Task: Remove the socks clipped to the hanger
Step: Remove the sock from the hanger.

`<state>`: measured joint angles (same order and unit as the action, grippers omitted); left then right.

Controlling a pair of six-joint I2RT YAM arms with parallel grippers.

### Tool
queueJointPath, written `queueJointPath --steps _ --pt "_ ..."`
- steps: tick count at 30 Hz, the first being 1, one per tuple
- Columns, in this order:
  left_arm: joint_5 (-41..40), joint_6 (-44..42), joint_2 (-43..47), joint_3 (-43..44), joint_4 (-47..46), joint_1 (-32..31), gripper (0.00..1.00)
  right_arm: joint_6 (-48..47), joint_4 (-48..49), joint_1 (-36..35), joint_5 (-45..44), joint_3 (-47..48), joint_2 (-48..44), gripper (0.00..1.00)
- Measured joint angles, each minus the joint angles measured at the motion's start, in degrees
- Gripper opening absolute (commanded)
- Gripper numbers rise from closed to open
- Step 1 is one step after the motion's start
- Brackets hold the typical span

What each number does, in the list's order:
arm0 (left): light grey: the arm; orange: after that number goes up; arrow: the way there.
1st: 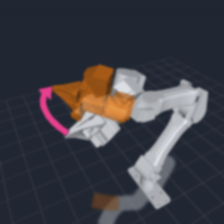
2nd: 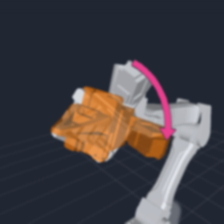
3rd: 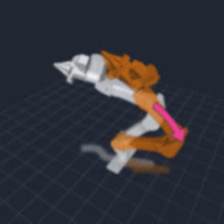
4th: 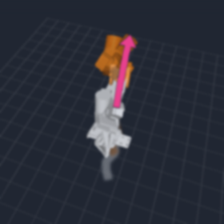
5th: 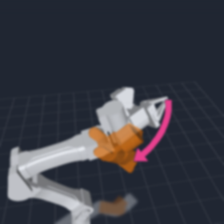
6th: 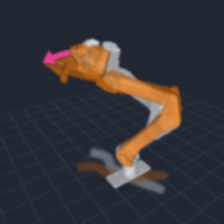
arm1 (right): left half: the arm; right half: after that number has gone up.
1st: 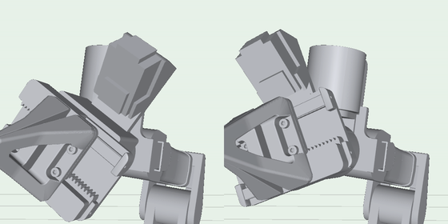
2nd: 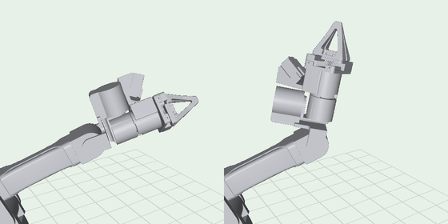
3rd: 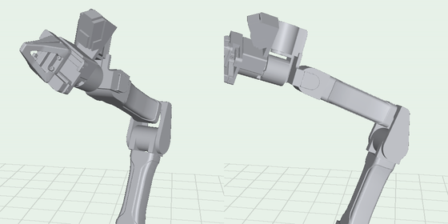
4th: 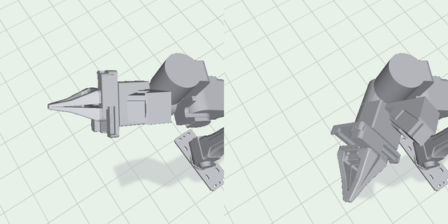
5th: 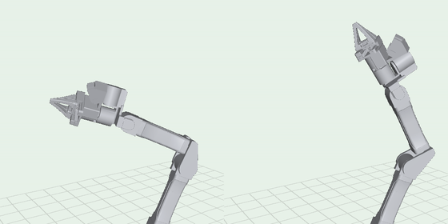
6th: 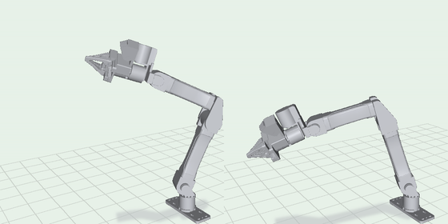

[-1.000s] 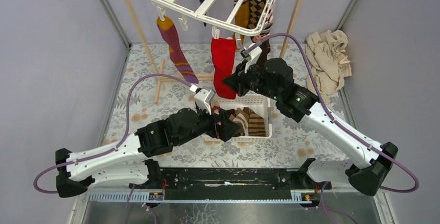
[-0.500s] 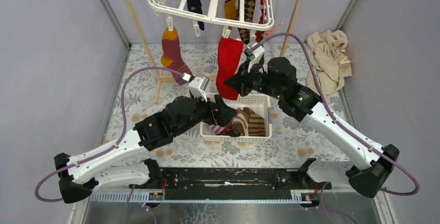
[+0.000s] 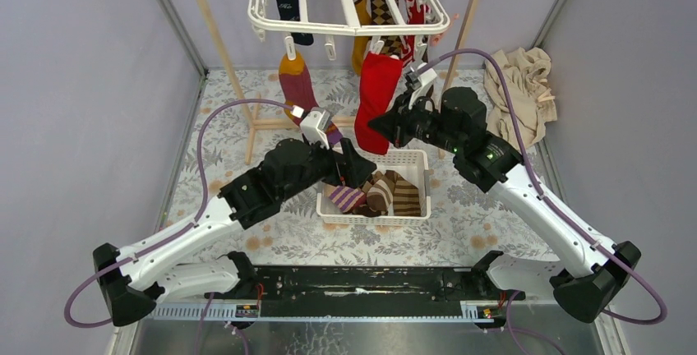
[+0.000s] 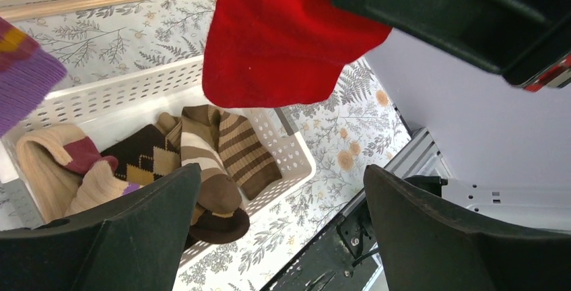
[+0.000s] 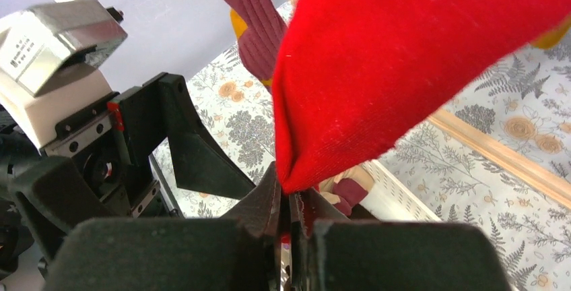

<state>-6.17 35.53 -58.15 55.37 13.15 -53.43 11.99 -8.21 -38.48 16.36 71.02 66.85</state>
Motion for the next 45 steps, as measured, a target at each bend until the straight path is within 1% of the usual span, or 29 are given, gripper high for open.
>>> queueJointPath --steps 6,15,20,26,35,36,37,38,39,43,45 --pt "3.3 0.6 -1.7 0.0 -2.4 2.0 0.98 1.7 0.9 2.3 2.8 -2.6 -0.2 0.0" --pt "6.9 0.9 -2.1 -0.8 -5.8 2.1 0.98 5.8 2.9 4.6 8.8 -4.1 -0.5 0.0" --pt "6.7 0.5 -2.1 -2.1 -7.1 2.1 0.98 8.5 4.9 4.9 13.3 -4.1 -0.7 0.0" --pt "4.0 -1.6 -2.1 -4.2 -8.7 2.1 0.98 11.1 6.5 4.9 17.4 -4.1 -0.6 0.0" --pt "0.1 -5.5 -1.7 -6.4 -15.5 2.1 0.98 12.9 6.5 5.0 20.6 -3.9 -0.3 0.0" --pt "0.0 -5.8 -1.7 -6.6 -16.2 2.1 0.97 13.1 6.6 5.0 20.8 -3.9 -0.2 0.0" --pt "-0.3 -6.2 -1.7 -6.7 -16.9 2.1 0.92 13.3 6.6 5.0 20.9 -3.9 -0.1 0.0" --pt "-0.4 -6.5 -1.8 -6.7 -17.4 2.1 0.81 13.4 6.7 5.0 20.9 -3.9 0.0 0.0" --pt "-0.5 -6.7 -1.8 -6.7 -17.9 2.1 0.73 13.5 6.8 5.0 20.9 -3.9 0.0 0.0" --pt "-0.4 -7.8 -1.8 -6.6 -19.2 2.1 0.46 13.8 7.1 5.0 20.9 -3.9 0.1 0.0" --pt "-0.3 -8.2 -1.9 -6.5 -19.2 2.1 0.37 13.9 7.3 5.0 20.8 -3.9 0.2 0.0"
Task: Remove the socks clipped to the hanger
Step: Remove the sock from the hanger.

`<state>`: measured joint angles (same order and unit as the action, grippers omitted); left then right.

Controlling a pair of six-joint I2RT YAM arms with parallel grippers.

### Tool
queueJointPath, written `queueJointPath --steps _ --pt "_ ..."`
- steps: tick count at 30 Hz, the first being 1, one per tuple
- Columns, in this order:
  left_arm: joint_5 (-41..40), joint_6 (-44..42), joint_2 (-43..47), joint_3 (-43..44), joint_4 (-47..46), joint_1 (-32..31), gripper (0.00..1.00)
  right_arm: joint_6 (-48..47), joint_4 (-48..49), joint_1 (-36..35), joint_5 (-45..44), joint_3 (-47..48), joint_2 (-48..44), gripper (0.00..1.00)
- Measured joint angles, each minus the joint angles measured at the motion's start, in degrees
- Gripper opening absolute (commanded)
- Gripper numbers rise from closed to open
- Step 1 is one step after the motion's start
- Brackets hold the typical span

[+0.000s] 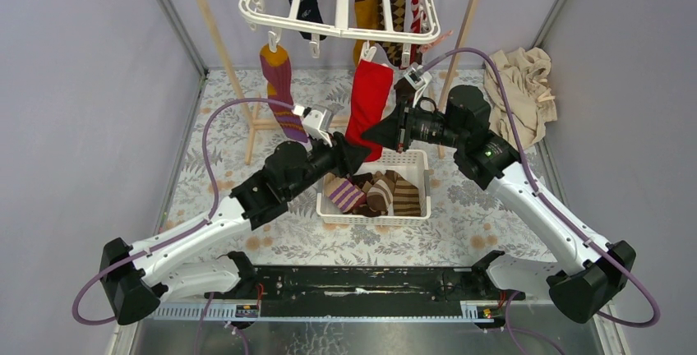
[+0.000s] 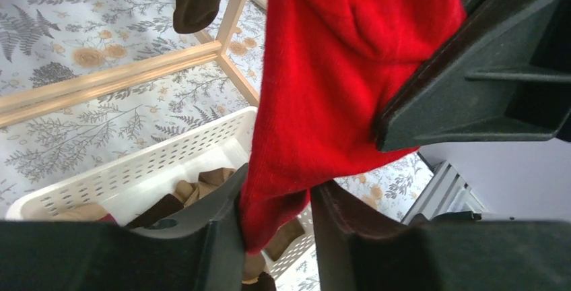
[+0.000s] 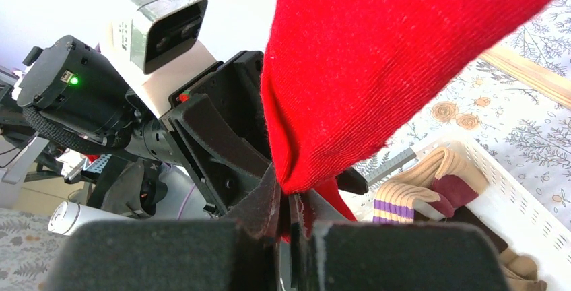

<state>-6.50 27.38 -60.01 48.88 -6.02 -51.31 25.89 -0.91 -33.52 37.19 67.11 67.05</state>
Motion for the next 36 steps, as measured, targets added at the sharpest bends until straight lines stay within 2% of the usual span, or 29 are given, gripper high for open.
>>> queueJointPath --steps 4,7,10,14,18,27,36 --pt "0.3 0.0 -0.5 0.7 0.2 0.0 0.21 0.1 0.0 0.0 0.0 0.0 0.3 0.0" --pt "0.9 0.1 -0.5 1.5 0.5 0.0 0.17 0.1 0.3 0.0 0.0 0.0 0.4 0.03" --pt "1.5 0.2 -0.6 3.0 2.4 0.0 0.15 0.1 0.5 0.0 0.0 0.0 0.4 0.15" --pt "2.8 1.0 -0.6 6.1 6.3 0.6 0.15 0.1 0.5 0.0 -0.3 0.0 0.4 0.39" --pt "6.2 2.1 -0.3 8.7 10.7 3.4 0.15 -0.3 0.3 0.0 -1.1 0.0 0.4 0.51" --pt "15.6 3.7 -0.3 15.2 18.0 11.5 0.15 -0.7 0.9 2.4 -2.0 0.0 0.1 0.54" --pt "26.9 7.1 -0.4 19.3 20.3 21.3 0.15 5.4 14.6 8.2 -0.9 -4.5 -2.6 0.53"
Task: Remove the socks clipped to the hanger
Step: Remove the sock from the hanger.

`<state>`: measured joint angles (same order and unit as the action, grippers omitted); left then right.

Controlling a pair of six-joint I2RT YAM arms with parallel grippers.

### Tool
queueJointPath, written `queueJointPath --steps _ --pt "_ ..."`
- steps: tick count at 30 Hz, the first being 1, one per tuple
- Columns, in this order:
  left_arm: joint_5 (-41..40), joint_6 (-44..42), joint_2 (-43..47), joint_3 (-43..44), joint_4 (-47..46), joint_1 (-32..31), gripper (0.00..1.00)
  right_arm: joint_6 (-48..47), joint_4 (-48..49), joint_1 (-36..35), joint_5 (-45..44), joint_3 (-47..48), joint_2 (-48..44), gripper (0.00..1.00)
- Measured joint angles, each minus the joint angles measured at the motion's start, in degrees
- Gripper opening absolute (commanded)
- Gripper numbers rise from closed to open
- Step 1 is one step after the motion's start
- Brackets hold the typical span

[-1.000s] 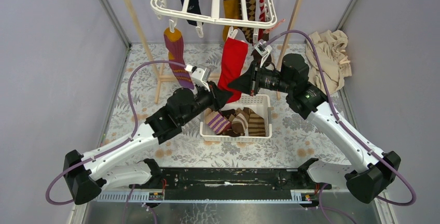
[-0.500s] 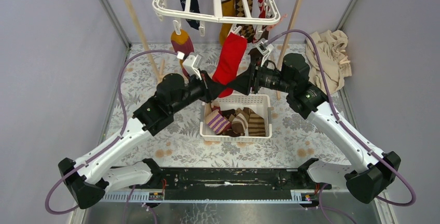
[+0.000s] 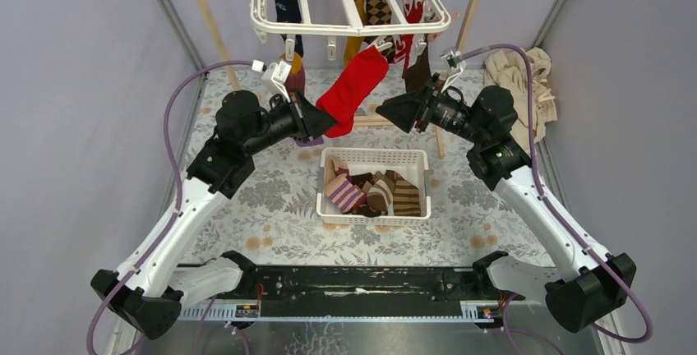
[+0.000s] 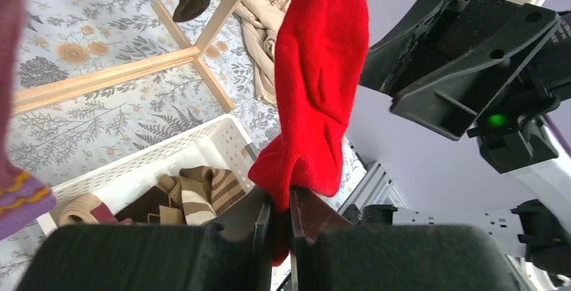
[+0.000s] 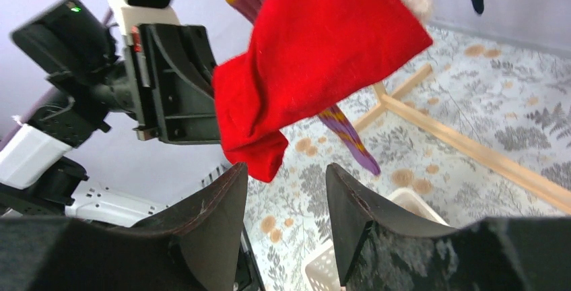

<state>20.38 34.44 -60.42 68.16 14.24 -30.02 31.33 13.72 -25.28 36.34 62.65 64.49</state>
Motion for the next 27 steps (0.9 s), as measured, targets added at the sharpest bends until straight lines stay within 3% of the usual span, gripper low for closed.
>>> queueJointPath --steps 13,27 --pt "17.9 11.1 -1.8 -3.3 -3.7 12.6 0.15 9.4 22.9 4.7 -0.9 -2.9 2.3 0.48" --pt "27.5 22.3 -3.3 -8.2 -12.8 15.1 0.16 11.9 33.6 6.7 -1.1 -0.1 12.1 0.48"
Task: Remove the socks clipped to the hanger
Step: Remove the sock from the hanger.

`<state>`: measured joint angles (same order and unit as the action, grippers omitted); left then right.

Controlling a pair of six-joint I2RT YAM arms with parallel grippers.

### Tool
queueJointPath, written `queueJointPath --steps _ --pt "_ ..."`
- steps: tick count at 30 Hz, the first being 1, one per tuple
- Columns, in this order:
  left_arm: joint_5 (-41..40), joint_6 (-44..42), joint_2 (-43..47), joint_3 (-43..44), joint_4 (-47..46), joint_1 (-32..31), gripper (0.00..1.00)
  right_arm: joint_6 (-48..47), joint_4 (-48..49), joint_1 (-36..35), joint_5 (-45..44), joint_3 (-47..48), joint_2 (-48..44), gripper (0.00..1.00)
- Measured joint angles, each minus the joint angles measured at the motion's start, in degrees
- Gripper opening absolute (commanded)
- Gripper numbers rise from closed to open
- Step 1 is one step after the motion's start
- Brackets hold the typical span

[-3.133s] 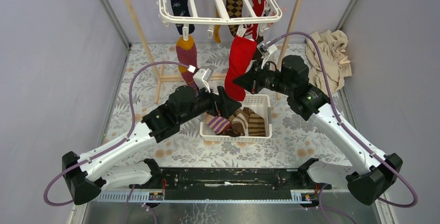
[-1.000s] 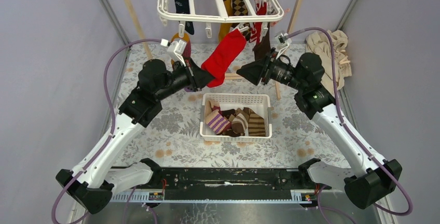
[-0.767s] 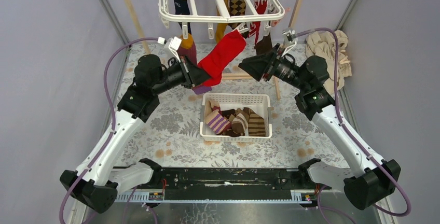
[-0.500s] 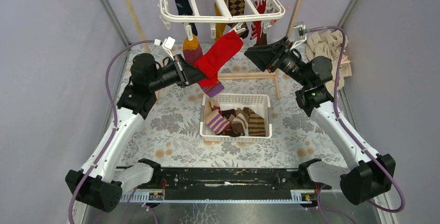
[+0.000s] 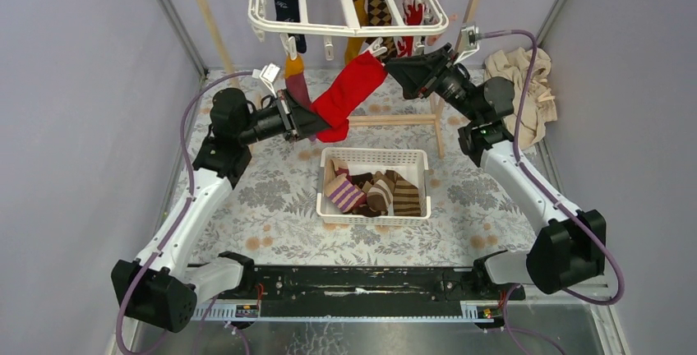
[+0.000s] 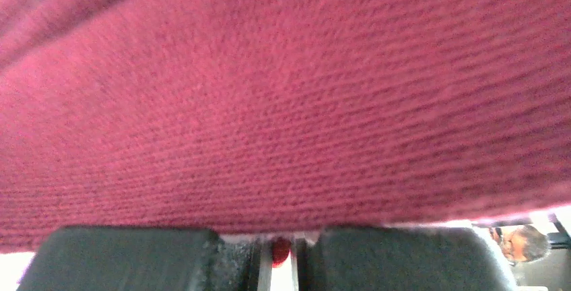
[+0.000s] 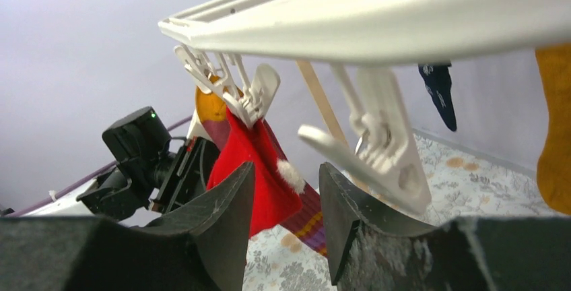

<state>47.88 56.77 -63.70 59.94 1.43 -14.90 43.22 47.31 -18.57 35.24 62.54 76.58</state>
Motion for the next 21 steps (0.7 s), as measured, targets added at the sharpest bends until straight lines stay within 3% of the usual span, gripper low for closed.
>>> queueJointPath --steps 9,21 --pt "0.8 6.5 0.0 -4.9 -4.5 0.0 0.17 1.5 5.7 0.4 0.4 3.3 3.4 0.49" --pt "0.8 8.6 -0.9 -4.9 -5.0 0.0 0.19 4.4 11.6 0.6 4.1 6.7 8.6 0.55"
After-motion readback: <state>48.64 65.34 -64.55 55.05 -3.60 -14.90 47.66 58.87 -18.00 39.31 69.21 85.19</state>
